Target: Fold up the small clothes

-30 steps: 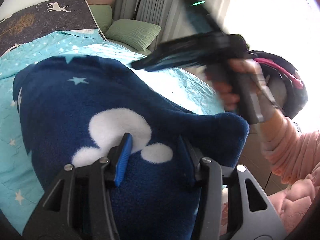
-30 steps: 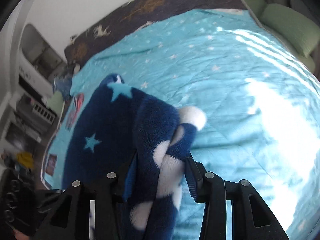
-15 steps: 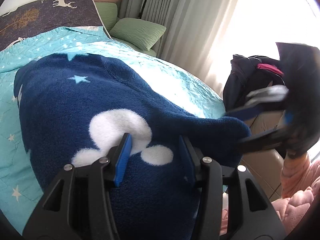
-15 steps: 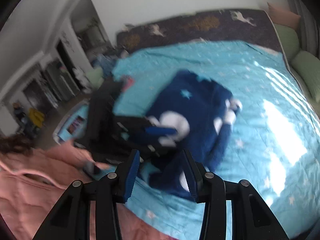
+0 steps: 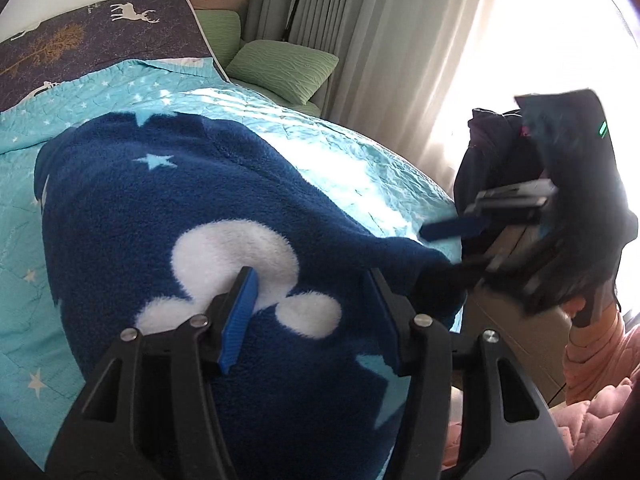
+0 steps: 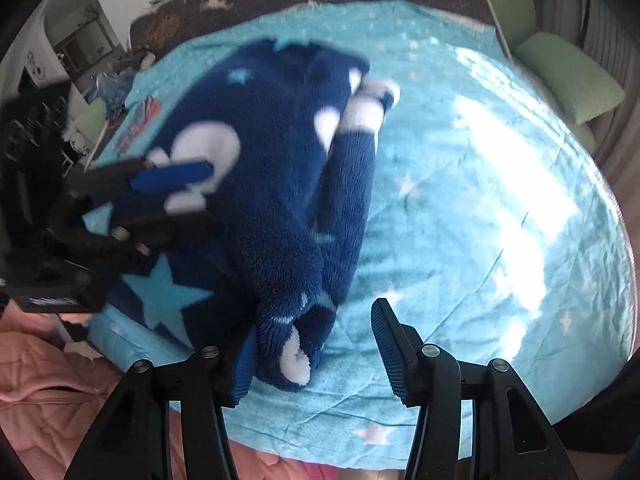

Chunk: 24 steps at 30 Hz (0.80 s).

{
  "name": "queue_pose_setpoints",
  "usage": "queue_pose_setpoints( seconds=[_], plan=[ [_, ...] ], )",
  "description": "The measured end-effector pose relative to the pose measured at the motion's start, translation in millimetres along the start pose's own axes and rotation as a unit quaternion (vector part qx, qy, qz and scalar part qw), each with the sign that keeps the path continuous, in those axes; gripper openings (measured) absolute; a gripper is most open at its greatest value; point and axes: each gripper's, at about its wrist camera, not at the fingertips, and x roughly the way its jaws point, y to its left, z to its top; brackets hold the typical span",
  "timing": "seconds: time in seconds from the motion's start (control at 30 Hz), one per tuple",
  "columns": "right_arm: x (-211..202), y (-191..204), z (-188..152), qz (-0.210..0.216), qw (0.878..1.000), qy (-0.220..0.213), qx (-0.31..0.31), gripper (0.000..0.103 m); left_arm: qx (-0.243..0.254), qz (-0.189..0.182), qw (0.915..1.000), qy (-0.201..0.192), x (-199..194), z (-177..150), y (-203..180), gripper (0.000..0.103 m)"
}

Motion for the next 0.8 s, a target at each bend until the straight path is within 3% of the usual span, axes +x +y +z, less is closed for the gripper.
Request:
queue_pose_setpoints(
  seconds=[0.1, 0.17, 0.23, 0.3, 0.37, 0.43, 0.57, 0.67, 0.8],
  plan=[
    [-35, 1, 10, 0.0, 0.998, -0.058, 0.008, 0.052, 0.001, 0.004, 1.0, 0.0, 0, -1, -1, 0.057],
    [-46, 6, 15, 0.01, 0.997, -0.08, -0.002, 0.041, -0.004, 0.003, 1.0, -0.001, -1, -1, -1, 0.057],
    [-35, 14, 17, 0.031, 0.997, -0.064, -0.013, 0.022, -0.023, -0.008, 0.9997, -0.003, -9, 2, 4, 0.057],
    [-4, 18, 12, 0.026, 0.999, -0.014, -0.016, 0.017, -0.043, -0.026, 0.9987, -0.006, -18, 5, 12, 0.057],
    [39, 15, 0, -0.009, 0.999, 0.047, -0.004, 0.017, -0.064, -0.041, 0.997, -0.013, -28, 8, 21, 0.057],
    [61, 10, -7, -0.013, 0.998, 0.063, 0.012, 0.018, -0.075, -0.034, 0.9959, -0.037, -41, 13, 31, 0.057],
    [45, 9, -5, 0.003, 0.999, 0.05, 0.004, 0.018, -0.092, 0.008, 0.9944, -0.051, -43, 21, 55, 0.057],
    [37, 7, 3, -0.003, 0.998, 0.058, -0.01, 0.019, -0.106, 0.018, 0.9939, -0.027, -22, 16, 68, 0.057],
    [11, 13, 38, -0.008, 1.0, 0.008, -0.024, 0.02, -0.063, 0.071, 0.9953, -0.023, -8, 10, 55, 0.057]
  ],
)
